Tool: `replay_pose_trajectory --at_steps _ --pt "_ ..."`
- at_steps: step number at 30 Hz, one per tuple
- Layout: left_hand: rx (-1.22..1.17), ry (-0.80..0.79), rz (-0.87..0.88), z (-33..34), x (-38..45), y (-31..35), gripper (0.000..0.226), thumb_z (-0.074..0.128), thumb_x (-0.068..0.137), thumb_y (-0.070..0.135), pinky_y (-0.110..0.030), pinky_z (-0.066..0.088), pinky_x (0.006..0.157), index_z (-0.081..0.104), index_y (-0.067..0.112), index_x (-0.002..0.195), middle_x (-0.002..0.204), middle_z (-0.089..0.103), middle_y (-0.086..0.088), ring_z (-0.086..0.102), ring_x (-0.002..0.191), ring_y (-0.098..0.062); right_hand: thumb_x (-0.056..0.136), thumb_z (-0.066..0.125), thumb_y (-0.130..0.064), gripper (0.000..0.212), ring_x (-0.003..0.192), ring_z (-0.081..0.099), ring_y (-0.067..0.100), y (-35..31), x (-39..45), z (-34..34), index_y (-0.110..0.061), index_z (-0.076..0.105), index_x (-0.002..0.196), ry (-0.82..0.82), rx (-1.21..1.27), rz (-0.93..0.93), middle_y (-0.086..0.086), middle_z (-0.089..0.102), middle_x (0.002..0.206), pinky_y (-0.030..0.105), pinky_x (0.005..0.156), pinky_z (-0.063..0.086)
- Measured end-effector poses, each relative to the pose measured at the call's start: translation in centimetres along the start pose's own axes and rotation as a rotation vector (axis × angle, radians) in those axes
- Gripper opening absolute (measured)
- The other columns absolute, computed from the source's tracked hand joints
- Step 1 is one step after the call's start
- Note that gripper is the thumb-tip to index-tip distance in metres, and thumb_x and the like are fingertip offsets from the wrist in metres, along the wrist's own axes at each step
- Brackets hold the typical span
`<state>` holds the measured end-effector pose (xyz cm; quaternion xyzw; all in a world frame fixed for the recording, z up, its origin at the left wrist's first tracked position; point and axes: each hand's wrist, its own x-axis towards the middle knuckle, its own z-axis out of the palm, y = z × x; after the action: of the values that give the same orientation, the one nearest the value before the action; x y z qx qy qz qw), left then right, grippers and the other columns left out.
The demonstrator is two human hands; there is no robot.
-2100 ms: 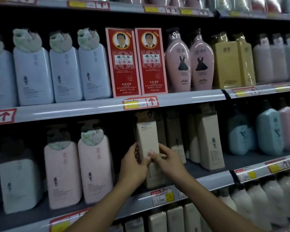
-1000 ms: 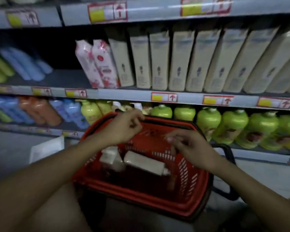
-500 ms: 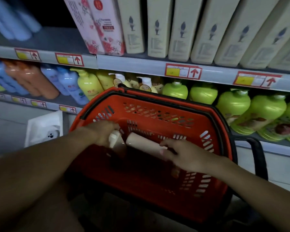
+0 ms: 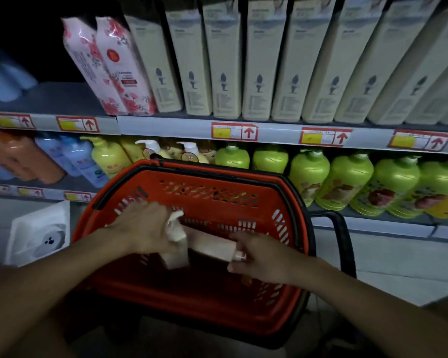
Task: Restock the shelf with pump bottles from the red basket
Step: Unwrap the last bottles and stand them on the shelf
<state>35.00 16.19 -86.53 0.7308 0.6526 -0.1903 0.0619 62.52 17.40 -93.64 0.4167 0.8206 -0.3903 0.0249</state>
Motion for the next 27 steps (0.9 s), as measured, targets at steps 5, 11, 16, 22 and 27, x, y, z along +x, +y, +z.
replay_pose_trajectory --at_steps 5,11,16,22,27 --pt "-0.441 0.186 -0.070 -3.5 0.5 3.6 0.063 0.065 0.044 0.076 -0.029 0.043 0.044 0.069 0.017 0.064 0.043 0.057 0.005 0.056 0.043 -0.007 0.060 0.078 -0.069 0.103 0.133 0.039 0.008 -2.0 0.8 2.0 -0.045 0.025 0.145 0.172 0.247 -0.027 -0.015 0.040 0.142 0.034 0.112 0.040" --pt "-0.841 0.192 -0.067 -6.4 2.6 6.2 0.059 0.062 0.059 0.072 -0.041 0.053 0.056 0.070 0.014 0.064 0.057 0.067 -0.001 0.065 0.054 -0.015 0.060 0.083 -0.055 0.094 0.118 0.055 0.015 -3.1 2.0 1.0 -0.039 0.028 0.135 0.774 0.377 0.050 -0.009 0.053 0.126 0.042 0.094 0.052" --pt "-1.582 0.015 0.012 -6.8 4.8 5.3 0.056 0.041 0.098 0.058 -0.032 0.053 0.058 0.071 0.011 0.103 0.083 0.074 -0.013 0.063 0.057 -0.023 0.060 0.097 -0.024 0.081 0.104 0.070 0.010 -1.8 2.0 -4.3 -0.030 0.051 0.126 0.648 0.854 -0.003 -0.008 0.070 0.114 0.025 0.076 0.058" --pt "-1.563 0.041 0.146 -3.4 5.1 9.0 0.047 0.064 0.078 0.067 -0.029 0.053 0.090 0.072 0.036 0.113 0.109 0.075 0.013 0.069 0.104 -0.003 0.075 0.085 -0.019 0.059 0.116 0.066 0.036 -2.5 0.0 -7.3 -0.003 0.065 0.128 0.385 1.373 -0.089 0.025 0.066 0.129 0.043 0.096 0.057" --pt "-1.668 0.064 0.157 -3.9 4.6 9.8 0.042 0.054 0.071 0.080 -0.023 0.048 0.086 0.062 0.061 0.107 0.106 0.069 0.033 0.063 0.100 0.016 0.080 0.082 -0.021 0.062 0.121 0.063 0.041 -4.0 -0.4 -8.7 -0.003 0.057 0.134 0.546 1.286 -0.054 0.028 0.063 0.132 0.043 0.091 0.059"
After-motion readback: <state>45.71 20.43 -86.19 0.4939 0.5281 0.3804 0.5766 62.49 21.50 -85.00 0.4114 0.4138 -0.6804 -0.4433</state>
